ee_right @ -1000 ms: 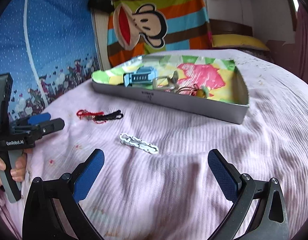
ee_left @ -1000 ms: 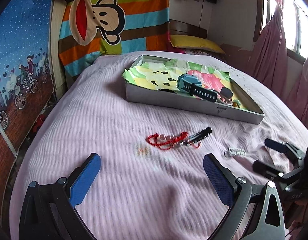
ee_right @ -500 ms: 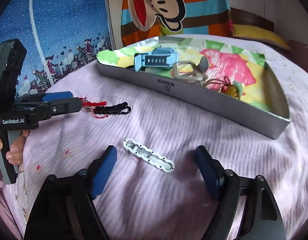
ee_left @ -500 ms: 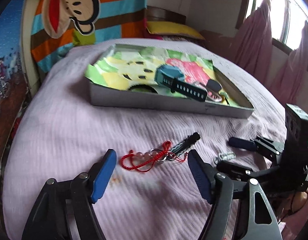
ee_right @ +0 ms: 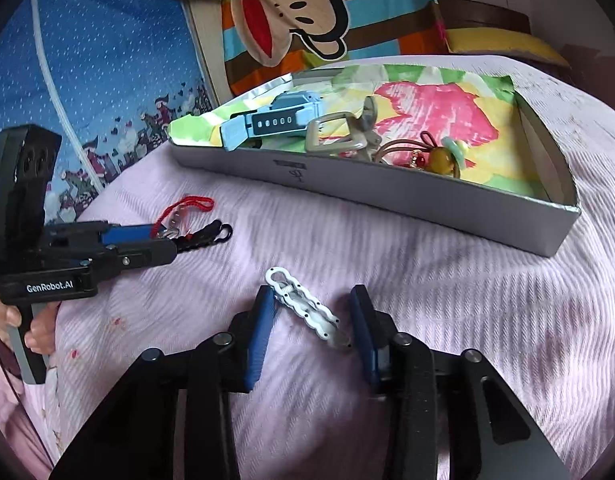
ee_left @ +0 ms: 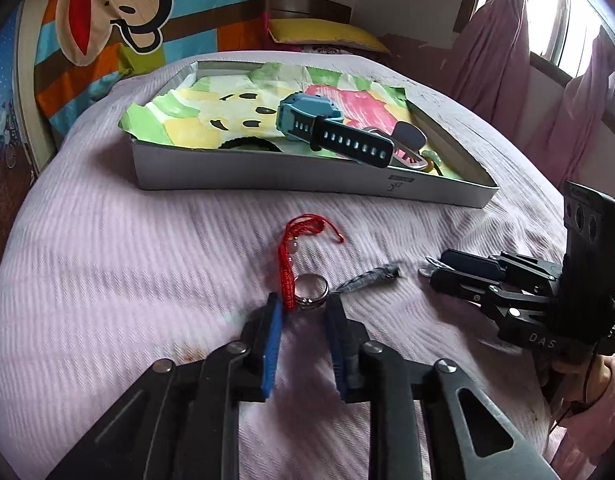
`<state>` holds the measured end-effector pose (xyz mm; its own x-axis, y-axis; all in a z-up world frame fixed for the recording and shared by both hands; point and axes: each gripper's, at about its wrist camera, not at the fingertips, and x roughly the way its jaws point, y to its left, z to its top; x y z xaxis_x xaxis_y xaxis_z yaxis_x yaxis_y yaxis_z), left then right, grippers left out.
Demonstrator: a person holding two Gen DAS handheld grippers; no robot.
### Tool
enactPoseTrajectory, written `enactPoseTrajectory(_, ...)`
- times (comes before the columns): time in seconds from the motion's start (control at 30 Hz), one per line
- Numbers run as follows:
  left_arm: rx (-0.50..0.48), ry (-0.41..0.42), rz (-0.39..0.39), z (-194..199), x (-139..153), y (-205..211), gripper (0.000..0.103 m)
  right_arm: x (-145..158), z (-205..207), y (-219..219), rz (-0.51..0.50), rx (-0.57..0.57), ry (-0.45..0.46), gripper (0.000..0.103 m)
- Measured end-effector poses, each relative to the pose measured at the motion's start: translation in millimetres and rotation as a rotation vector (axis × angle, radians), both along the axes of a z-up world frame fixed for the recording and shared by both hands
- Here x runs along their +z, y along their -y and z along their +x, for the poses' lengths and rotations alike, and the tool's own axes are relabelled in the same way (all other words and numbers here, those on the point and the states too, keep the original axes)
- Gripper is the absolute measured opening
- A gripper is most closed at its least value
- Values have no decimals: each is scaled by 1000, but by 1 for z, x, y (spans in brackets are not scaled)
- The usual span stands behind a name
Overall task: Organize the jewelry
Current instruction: 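Grasp the red bead bracelet with the left gripper while the right gripper grasps the silver hair clip, then carry the red bracelet in the left gripper while the right gripper carries the hair clip to the tray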
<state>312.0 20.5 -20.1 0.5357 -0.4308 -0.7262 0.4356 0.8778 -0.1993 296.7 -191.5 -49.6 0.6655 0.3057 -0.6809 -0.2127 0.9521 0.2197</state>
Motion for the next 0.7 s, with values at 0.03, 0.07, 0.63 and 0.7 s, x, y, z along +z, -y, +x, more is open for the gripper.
enactPoseTrajectory(0.03,1,-1,-3,0,0,0,19,0,0,0,-1,2,2,31)
enactPoseTrajectory(0.07,3,-2,-7,-1,0,0,18,0,0,-1,-1,6,4,29)
enactPoseTrajectory(0.63,10,20,-16,-22,-1,16,5,-2,-11,8,45,11,16,9)
enactPoseTrajectory(0.7,17,23,-23,-28,-1,16,5,-2,-12,9,54,11,18,8)
